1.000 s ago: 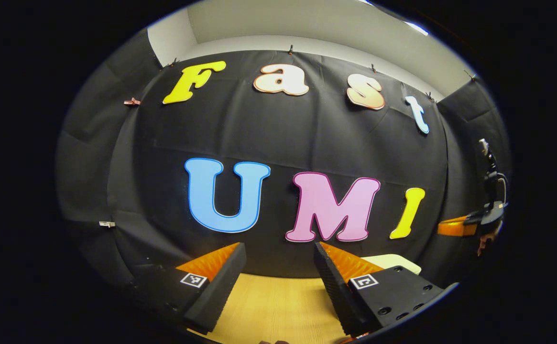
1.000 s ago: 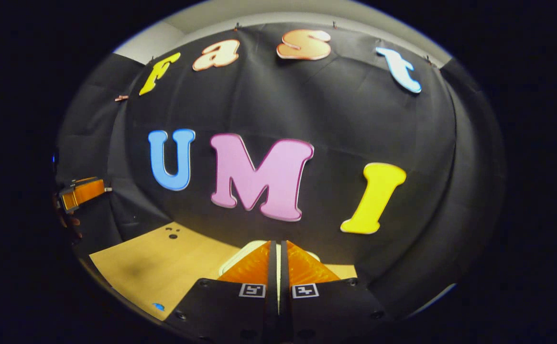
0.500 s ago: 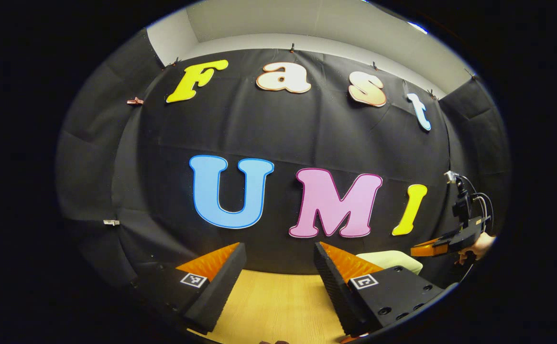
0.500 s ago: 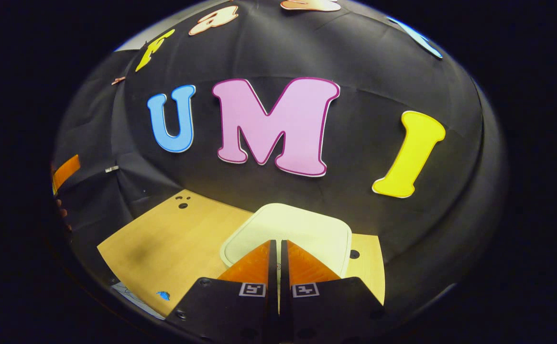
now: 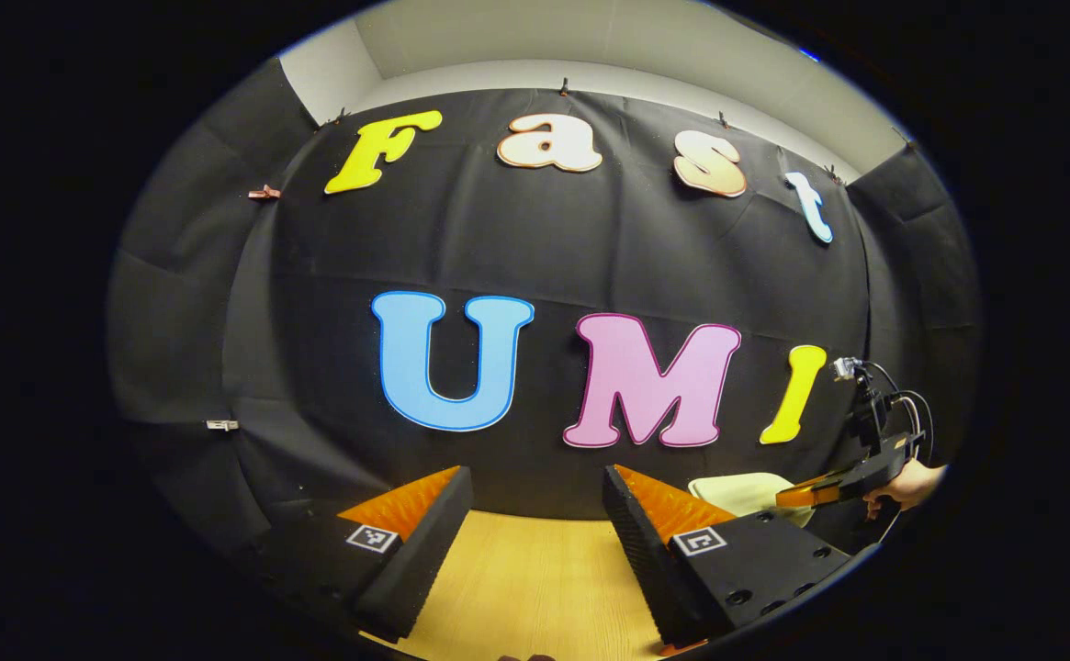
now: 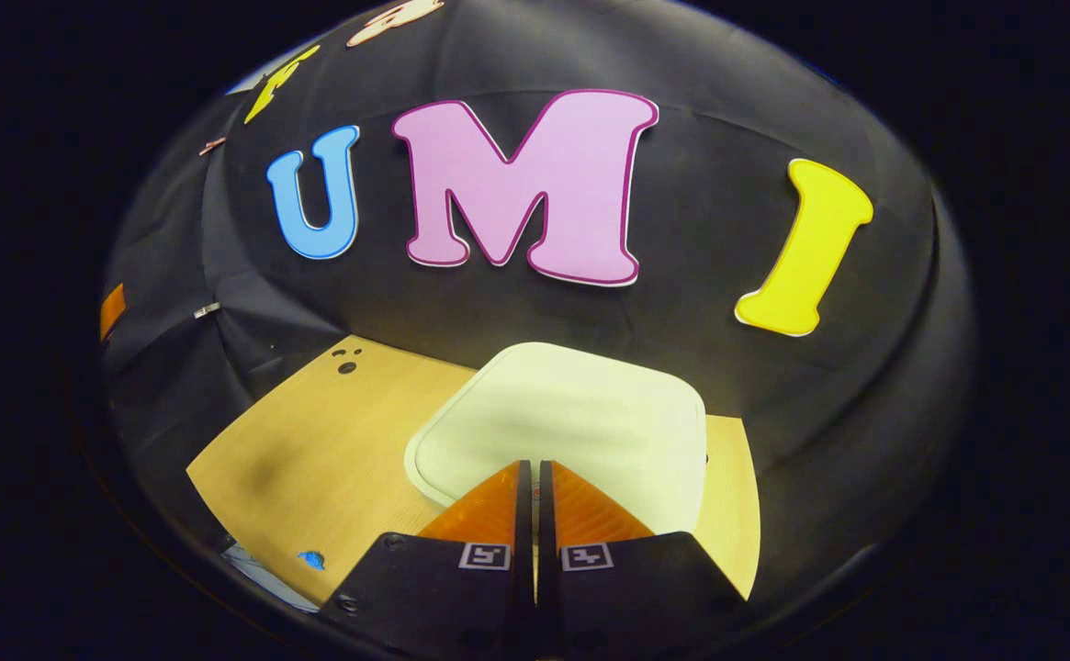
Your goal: Press the lid of the desktop garbage bin to open it, pick up the crumpled paper on the desktop and throw it into the bin, then pick up the pop can on the desktop and drop it into the bin, and finally close the garbage bin lid.
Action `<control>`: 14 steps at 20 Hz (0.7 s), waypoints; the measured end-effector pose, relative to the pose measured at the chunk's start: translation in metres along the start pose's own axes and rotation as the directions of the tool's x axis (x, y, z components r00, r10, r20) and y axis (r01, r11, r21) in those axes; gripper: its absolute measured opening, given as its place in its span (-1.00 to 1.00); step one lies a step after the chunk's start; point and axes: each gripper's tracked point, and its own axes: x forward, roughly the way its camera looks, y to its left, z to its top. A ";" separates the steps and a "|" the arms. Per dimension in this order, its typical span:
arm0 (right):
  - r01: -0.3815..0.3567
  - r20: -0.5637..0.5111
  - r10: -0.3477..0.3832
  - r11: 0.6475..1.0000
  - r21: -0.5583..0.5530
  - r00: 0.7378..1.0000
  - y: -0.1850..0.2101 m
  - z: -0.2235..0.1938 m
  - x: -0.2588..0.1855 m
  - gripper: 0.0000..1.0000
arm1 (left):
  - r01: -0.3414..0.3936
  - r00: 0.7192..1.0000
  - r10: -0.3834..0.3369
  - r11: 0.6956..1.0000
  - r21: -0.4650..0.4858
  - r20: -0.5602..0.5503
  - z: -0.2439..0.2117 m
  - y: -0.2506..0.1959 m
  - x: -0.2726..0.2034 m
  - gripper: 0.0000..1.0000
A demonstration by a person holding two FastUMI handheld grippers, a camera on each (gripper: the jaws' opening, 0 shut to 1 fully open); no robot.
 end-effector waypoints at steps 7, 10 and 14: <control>0.003 0.004 -0.003 0.999 0.044 1.000 0.000 -0.015 0.007 -0.88 | -0.004 1.000 0.004 1.000 0.001 -0.011 -0.004 0.000 0.001 0.87; -0.004 0.001 0.004 0.998 0.060 1.000 0.000 -0.010 0.006 -0.88 | -0.003 1.000 0.003 1.000 -0.008 -0.010 -0.006 -0.002 0.001 0.87; -0.001 0.103 -0.005 0.998 0.061 0.995 -0.003 0.016 -0.006 -0.89 | 0.000 1.000 0.000 1.000 -0.001 -0.002 -0.003 -0.002 0.000 0.85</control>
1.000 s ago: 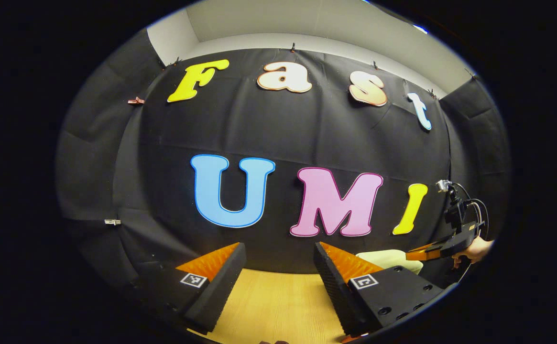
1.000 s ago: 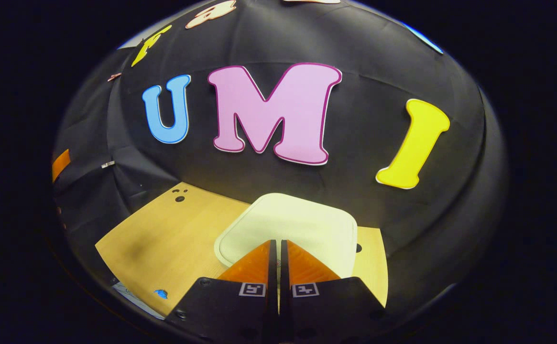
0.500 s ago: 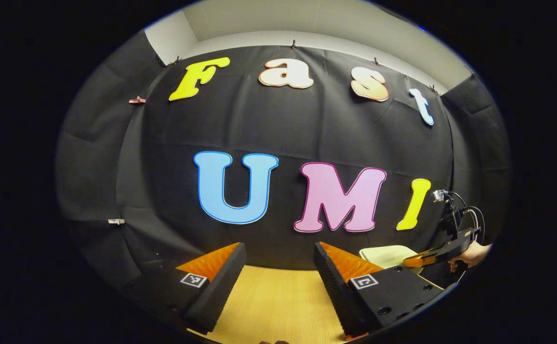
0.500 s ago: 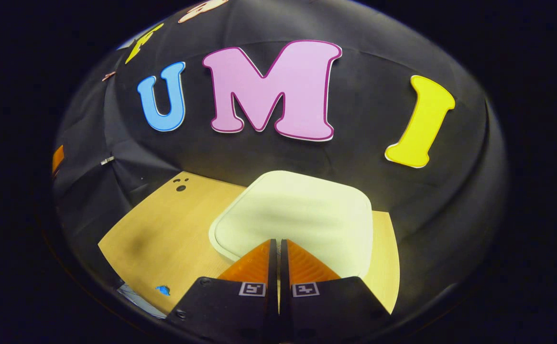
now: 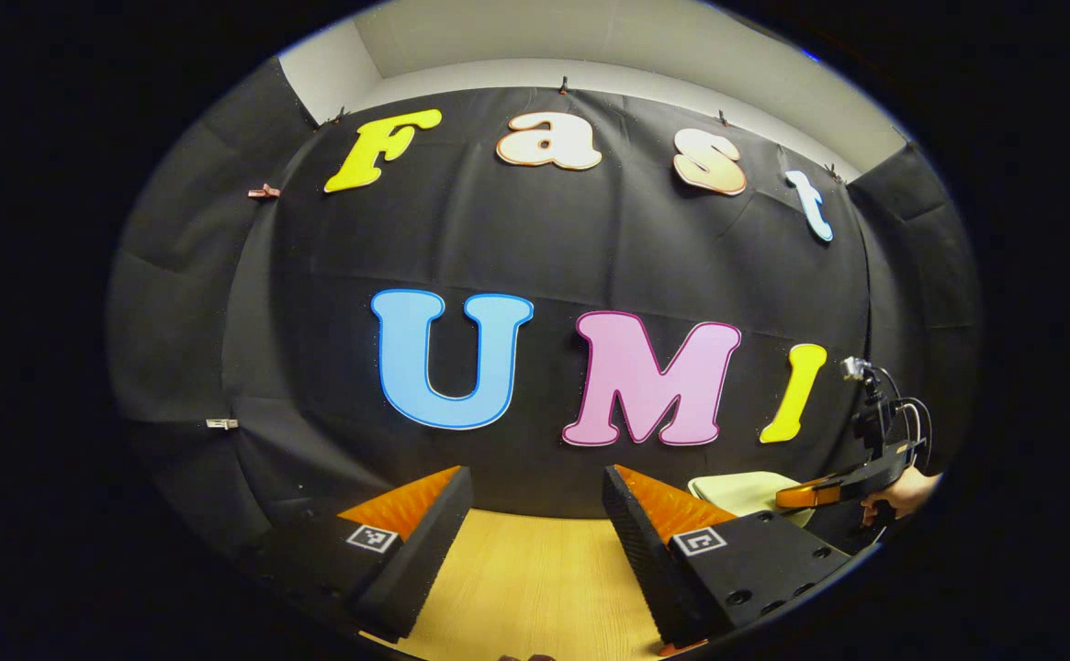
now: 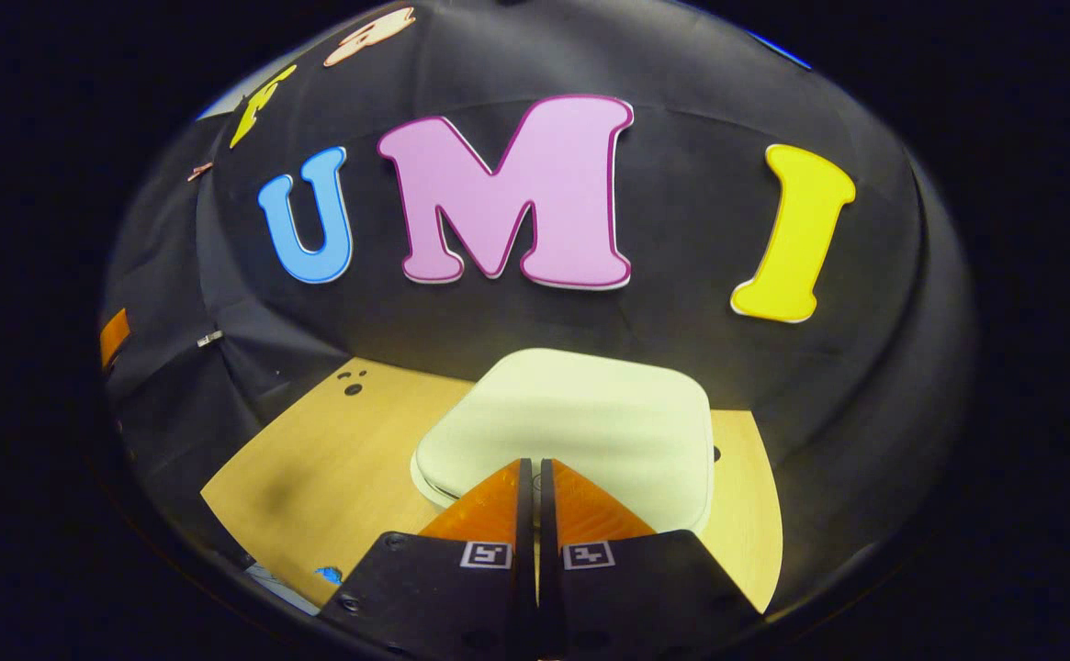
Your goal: Press the lid of the desktop garbage bin to open it, pick up the crumpled paper on the desktop and throw it into the bin, then pick up the pop can on the desktop and drop it into the bin, and finally close the garbage bin lid.
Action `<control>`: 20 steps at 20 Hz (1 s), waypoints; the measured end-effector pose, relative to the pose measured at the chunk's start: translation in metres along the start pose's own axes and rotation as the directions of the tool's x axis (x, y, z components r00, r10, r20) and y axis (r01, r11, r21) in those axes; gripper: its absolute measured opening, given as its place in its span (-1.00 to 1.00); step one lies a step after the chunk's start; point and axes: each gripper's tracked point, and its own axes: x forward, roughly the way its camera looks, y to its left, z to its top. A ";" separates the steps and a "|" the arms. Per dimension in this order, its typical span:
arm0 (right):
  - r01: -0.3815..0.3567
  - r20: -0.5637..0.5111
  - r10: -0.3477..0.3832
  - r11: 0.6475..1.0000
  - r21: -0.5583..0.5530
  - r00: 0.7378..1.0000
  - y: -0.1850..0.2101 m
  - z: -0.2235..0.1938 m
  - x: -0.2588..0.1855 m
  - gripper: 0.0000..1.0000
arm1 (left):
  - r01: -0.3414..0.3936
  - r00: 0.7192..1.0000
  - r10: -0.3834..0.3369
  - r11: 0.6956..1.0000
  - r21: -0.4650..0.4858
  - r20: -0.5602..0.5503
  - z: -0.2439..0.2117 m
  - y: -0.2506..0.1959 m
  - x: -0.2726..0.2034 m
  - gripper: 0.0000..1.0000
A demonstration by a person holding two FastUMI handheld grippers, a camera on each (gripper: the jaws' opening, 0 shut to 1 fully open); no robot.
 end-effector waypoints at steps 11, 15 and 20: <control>0.040 0.164 -0.031 0.998 -0.053 0.986 -0.001 0.046 -0.030 -0.89 | 0.011 1.000 -0.011 1.000 -0.010 -0.007 -0.002 -0.001 -0.003 0.86; 0.049 0.181 -0.039 0.997 -0.053 0.983 -0.003 0.050 -0.041 -0.89 | 0.025 1.000 -0.025 1.000 -0.018 -0.017 -0.008 -0.002 -0.007 0.86; 0.034 0.138 -0.025 0.998 -0.059 0.990 0.000 0.039 -0.052 -0.89 | 0.071 0.996 -0.072 0.997 -0.030 -0.049 -0.032 -0.010 -0.014 0.87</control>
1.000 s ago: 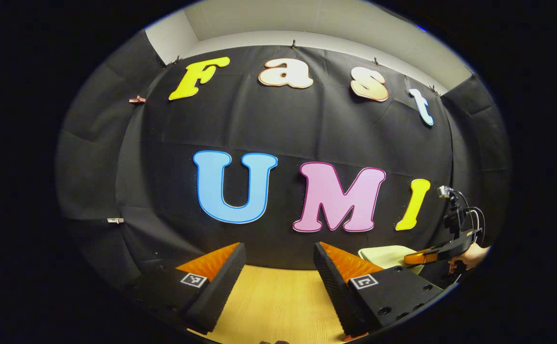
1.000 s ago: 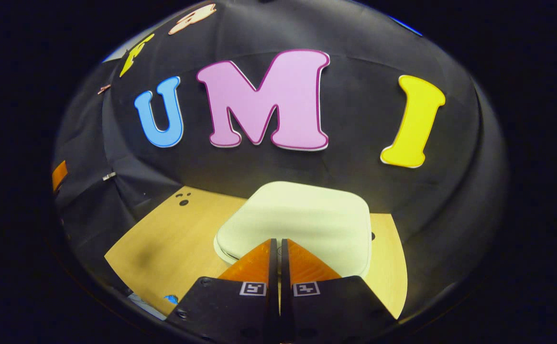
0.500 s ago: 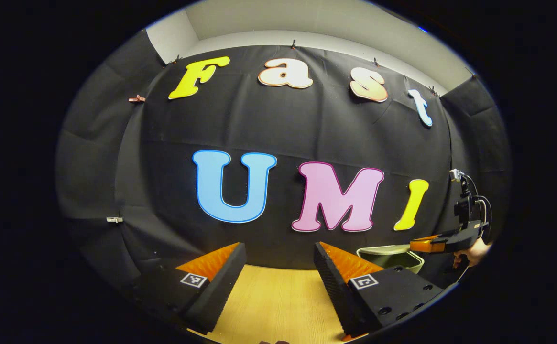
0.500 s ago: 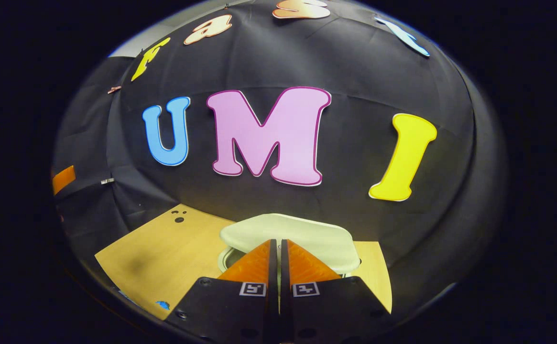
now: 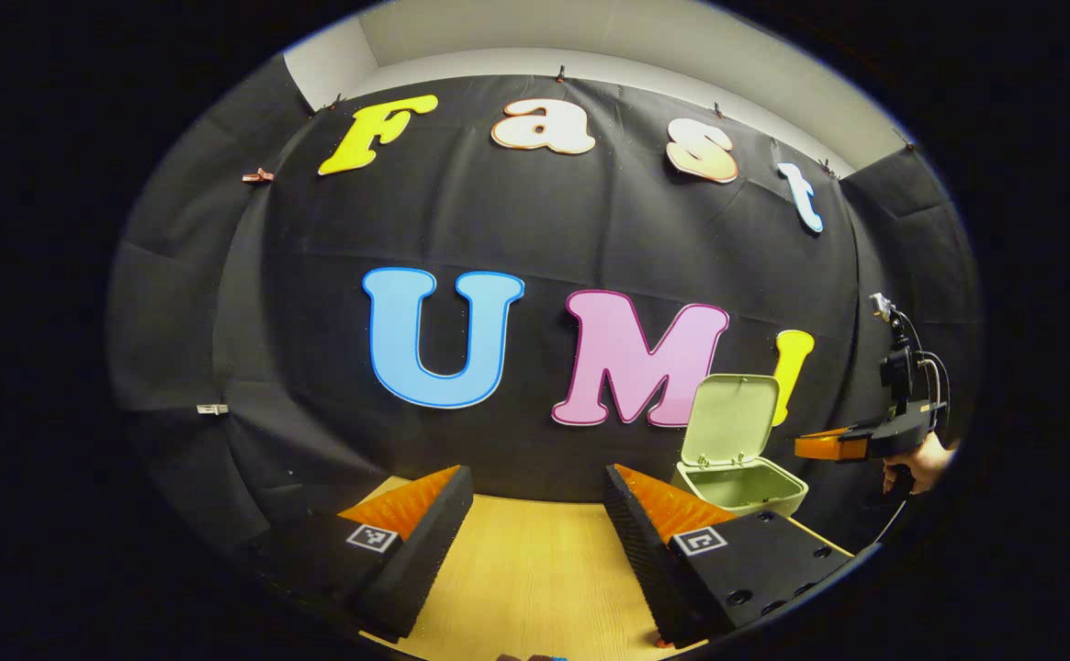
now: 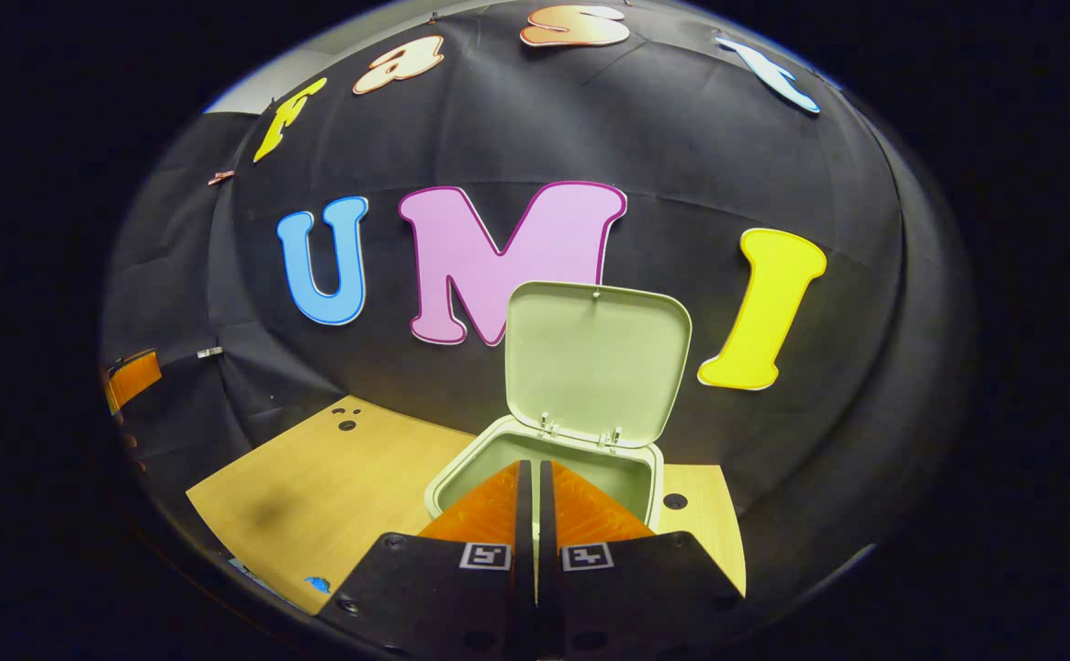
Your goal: Press the lid of the desktop garbage bin to open it, pick up the crumpled paper on the desktop and throw it into the bin, then pick up the pop can on the desktop and drop it into the bin, and finally close the garbage bin lid.
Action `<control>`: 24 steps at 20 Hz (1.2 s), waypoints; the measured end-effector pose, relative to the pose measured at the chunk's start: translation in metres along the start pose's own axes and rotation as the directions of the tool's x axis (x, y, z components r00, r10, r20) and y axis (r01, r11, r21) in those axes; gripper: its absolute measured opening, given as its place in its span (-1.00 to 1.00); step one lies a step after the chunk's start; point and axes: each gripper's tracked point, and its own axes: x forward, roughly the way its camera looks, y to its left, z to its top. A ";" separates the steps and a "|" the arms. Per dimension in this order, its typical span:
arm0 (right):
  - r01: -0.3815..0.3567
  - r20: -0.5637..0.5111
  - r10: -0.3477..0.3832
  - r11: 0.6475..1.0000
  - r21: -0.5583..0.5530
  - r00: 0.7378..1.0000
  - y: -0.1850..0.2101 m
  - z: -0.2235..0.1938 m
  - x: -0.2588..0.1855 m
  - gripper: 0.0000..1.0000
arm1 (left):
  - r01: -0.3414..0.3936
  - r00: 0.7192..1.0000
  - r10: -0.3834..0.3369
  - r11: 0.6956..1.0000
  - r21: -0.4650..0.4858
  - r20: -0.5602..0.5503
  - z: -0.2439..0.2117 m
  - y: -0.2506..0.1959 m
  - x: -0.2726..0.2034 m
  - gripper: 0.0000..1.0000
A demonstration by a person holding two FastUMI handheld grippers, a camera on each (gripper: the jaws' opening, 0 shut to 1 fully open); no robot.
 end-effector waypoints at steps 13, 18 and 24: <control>-0.055 -0.038 0.055 0.998 -0.011 0.998 0.027 -0.034 -0.042 -0.18 | 0.052 0.950 -0.055 0.998 -0.018 -0.307 -0.171 0.016 -0.014 0.87; -0.070 -0.048 0.071 0.997 0.022 0.996 0.032 -0.045 -0.052 -0.08 | 0.091 0.895 -0.072 0.996 0.021 -0.440 -0.241 0.015 -0.029 0.87; -0.061 -0.068 0.062 0.998 0.013 0.996 0.030 -0.055 -0.061 -0.08 | 0.179 0.801 -0.113 0.982 0.054 -0.588 -0.310 -0.001 -0.049 0.87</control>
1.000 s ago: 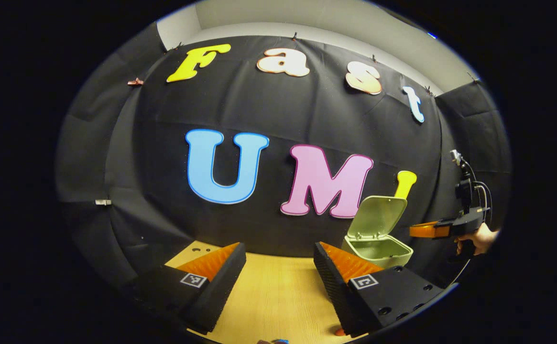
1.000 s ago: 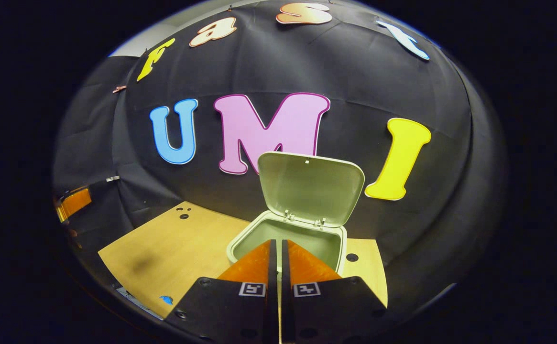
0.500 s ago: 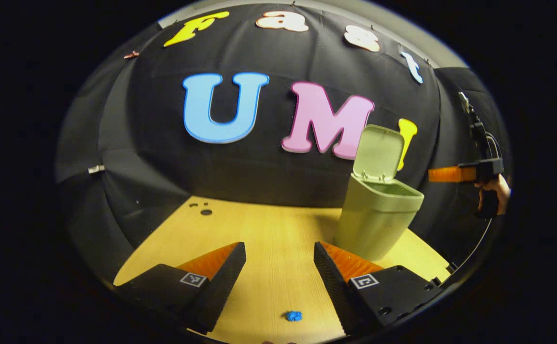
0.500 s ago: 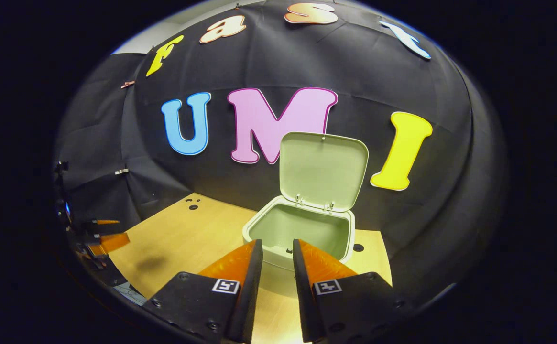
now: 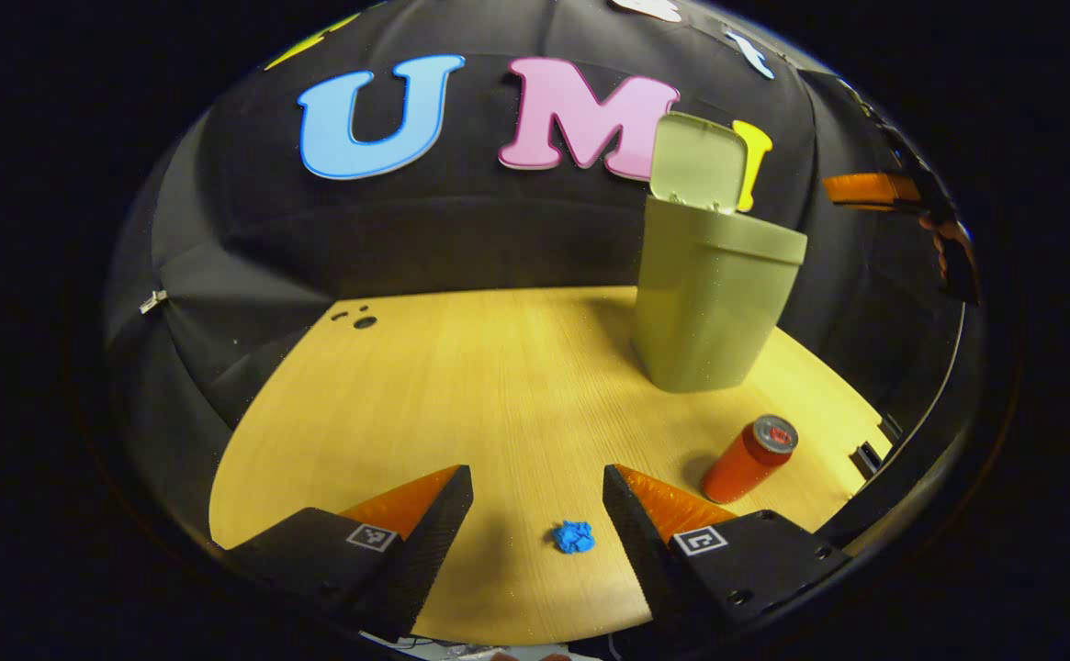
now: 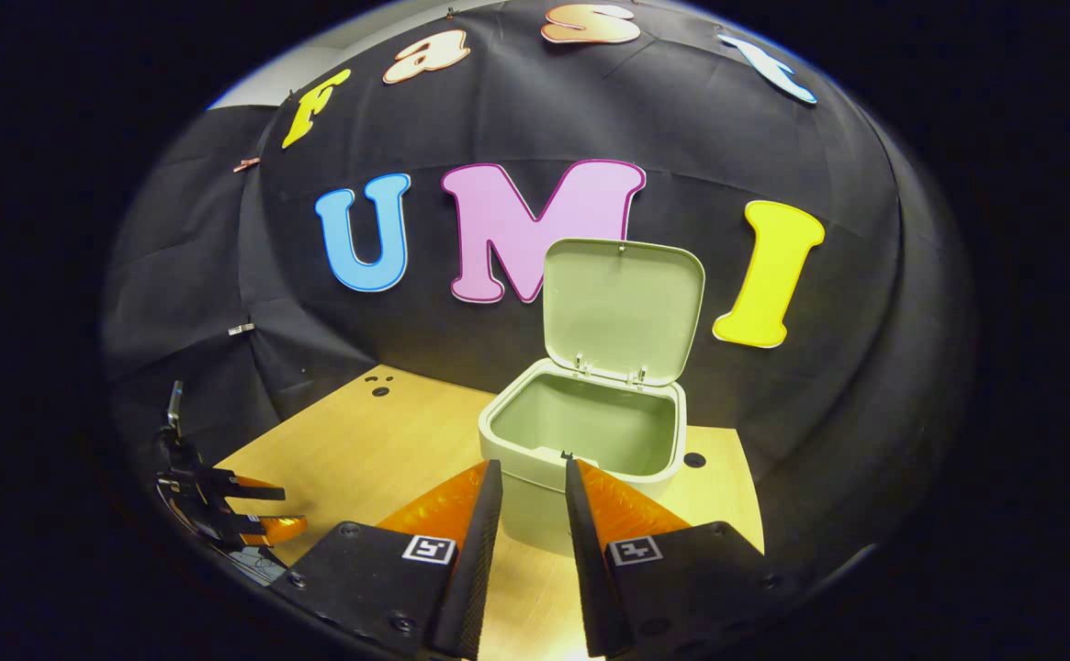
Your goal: Press the lid of the desktop garbage bin to open it, pick up the crumpled paper on the desktop and throw it into the bin, then pick up the pop can on the desktop and drop it into the bin, and finally close the garbage bin lid.
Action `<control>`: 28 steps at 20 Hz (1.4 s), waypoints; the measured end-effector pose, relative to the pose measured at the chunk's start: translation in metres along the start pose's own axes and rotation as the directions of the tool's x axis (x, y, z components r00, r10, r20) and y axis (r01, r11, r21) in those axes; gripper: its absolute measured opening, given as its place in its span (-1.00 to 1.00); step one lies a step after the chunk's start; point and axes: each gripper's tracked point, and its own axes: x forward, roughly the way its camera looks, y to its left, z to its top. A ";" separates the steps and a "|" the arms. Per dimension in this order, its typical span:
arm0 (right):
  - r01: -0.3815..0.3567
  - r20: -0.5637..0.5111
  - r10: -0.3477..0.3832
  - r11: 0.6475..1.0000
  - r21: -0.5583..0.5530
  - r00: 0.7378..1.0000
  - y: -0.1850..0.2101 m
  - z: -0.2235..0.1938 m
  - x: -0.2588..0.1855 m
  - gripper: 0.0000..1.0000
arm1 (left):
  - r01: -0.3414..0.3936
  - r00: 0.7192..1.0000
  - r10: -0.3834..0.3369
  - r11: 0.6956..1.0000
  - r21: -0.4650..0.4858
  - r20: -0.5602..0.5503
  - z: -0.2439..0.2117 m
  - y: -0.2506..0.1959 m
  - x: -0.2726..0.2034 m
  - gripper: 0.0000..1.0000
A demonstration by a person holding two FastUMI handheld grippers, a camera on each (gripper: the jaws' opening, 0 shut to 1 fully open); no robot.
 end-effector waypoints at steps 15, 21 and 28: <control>0.038 -0.067 -0.036 0.999 0.015 0.997 -0.012 -0.027 -0.022 -0.08 | 0.049 0.965 -0.047 0.999 0.000 -0.257 -0.084 -0.024 0.057 0.65; 0.047 -0.091 -0.044 0.998 0.035 0.995 -0.017 -0.036 -0.028 -0.08 | 0.034 0.957 -0.032 0.999 0.002 -0.289 -0.093 -0.017 0.066 -0.16; 0.029 -0.102 -0.022 0.998 0.063 0.994 -0.011 -0.047 -0.027 -0.08 | 0.022 0.970 -0.028 0.999 -0.028 -0.241 -0.068 -0.010 0.050 -0.31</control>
